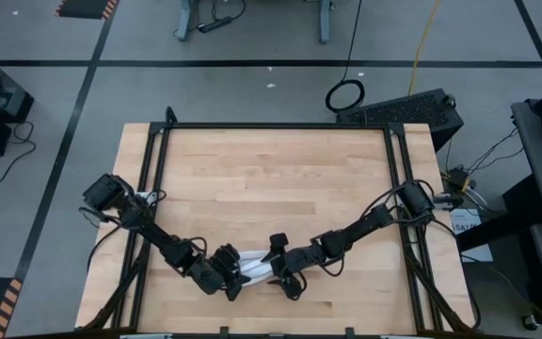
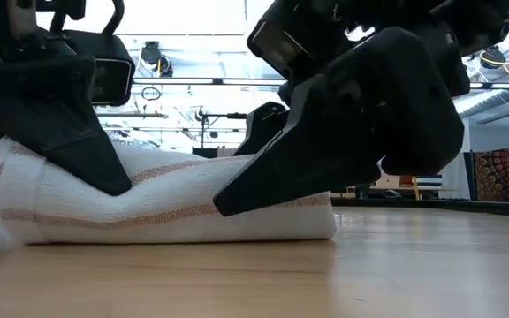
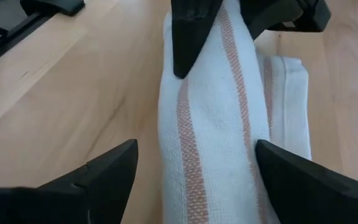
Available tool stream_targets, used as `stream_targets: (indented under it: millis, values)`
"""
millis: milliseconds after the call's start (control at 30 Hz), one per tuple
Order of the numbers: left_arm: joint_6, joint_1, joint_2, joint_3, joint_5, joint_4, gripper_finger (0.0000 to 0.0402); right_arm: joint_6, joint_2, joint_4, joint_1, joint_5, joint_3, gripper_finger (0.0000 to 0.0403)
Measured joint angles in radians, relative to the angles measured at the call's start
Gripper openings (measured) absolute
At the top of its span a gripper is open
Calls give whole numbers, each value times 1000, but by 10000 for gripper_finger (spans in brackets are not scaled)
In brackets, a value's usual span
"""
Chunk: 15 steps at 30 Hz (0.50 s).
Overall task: Roll towel
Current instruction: Roll the white towel
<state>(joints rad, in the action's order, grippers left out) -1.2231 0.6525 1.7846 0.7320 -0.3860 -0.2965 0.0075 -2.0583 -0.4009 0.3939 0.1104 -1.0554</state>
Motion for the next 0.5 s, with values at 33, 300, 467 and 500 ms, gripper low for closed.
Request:
stream_targets:
  millis: [33, 300, 467, 500]
  values:
    - [10, 0, -3, 3, -3, 3, 118, 1, 0, 4, 0, -1, 0, 314]
    - [87, 0, -74, 13, -29, 6, 225, 12, -1, 50, -1, -1, 0, 313]
    - [112, 2, -145, 14, -35, 143, 288, 13, -1, 58, -2, -1, 0, 313]
    - [112, 2, -161, 14, -35, 185, 295, 14, -1, 59, -2, -1, 0, 313]
